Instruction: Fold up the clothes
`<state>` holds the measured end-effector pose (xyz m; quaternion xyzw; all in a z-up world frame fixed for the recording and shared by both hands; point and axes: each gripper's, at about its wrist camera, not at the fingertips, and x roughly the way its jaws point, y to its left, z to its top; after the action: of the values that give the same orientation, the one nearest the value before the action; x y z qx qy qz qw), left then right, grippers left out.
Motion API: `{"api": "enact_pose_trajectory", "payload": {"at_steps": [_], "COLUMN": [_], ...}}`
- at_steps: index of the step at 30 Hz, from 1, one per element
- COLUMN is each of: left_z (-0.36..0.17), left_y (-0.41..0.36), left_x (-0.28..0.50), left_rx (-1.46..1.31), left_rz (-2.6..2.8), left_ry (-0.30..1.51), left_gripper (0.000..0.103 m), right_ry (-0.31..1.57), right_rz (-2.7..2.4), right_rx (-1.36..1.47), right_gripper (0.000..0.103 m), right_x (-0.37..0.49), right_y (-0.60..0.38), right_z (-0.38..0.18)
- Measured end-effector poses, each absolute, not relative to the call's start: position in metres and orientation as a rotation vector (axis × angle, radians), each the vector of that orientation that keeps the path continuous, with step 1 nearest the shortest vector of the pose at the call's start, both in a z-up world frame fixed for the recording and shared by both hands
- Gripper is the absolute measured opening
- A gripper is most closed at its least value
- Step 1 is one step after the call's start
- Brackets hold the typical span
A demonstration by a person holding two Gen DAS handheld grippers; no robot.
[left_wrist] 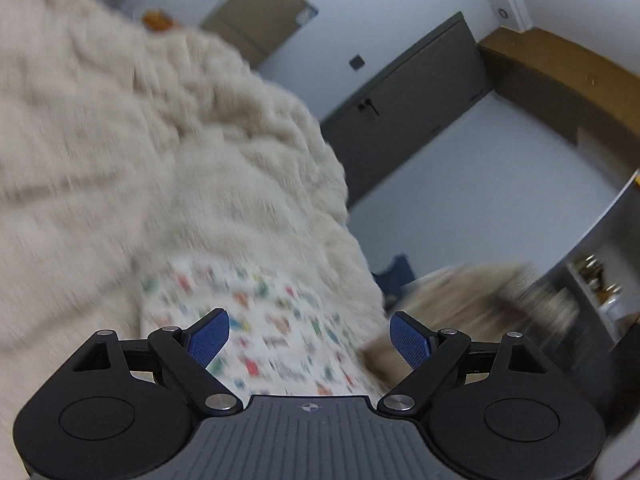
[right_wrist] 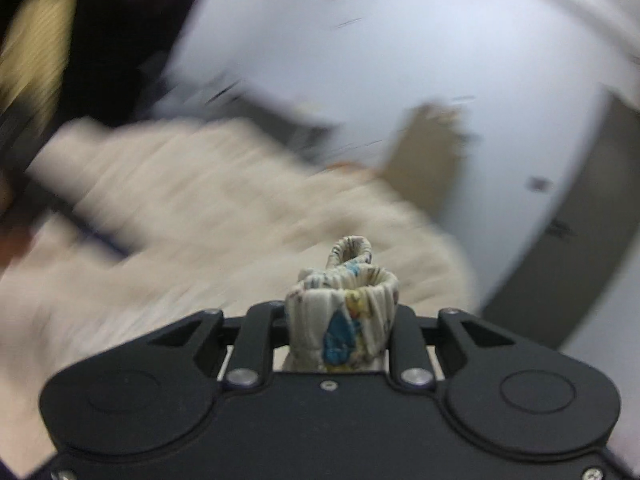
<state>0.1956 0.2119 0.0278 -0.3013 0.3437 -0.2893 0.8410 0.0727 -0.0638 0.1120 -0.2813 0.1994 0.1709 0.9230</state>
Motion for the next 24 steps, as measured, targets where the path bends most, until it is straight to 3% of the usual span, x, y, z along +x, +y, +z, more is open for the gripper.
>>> {"api": "enact_pose_trajectory", "payload": {"at_steps": [3,5,10,17,18,20,24], "left_z": [0.014,0.012,0.017,0.014,0.015,0.013,0.011], "left_y": [0.189,0.178,0.169,0.173,0.177,0.182,0.181], "left_x": [0.198,0.200,0.191,0.192,0.188,0.186,0.181], "left_rx": [-0.568,-0.581,-0.539,-0.622,-0.631,-0.654,-0.695], "left_rz": [-0.612,-0.678,-0.704,-0.827,-0.832,-0.838,-0.887], "left_ry": [0.774,0.790,0.805,0.829,0.822,0.818,0.827], "left_gripper": [0.083,0.083,0.083,0.083,0.083,0.083,0.084], "right_ry": [0.479,0.465,0.438,0.390,0.376,0.375,0.402], "right_rz": [0.475,0.514,0.588,0.638,0.648,0.647,0.605], "right_rx": [-0.645,-0.676,-0.639,-0.643,-0.668,-0.681,-0.617], "right_gripper": [0.028,0.053,0.062,0.056,0.052,0.021,0.016], "right_x": [0.054,0.036,0.012,-0.002,-0.006,-0.006,0.000], "right_y": [-0.020,-0.009,-0.044,-0.067,-0.065,-0.059,-0.056], "right_z": [0.056,0.043,0.054,0.051,0.050,0.049,0.052]}}
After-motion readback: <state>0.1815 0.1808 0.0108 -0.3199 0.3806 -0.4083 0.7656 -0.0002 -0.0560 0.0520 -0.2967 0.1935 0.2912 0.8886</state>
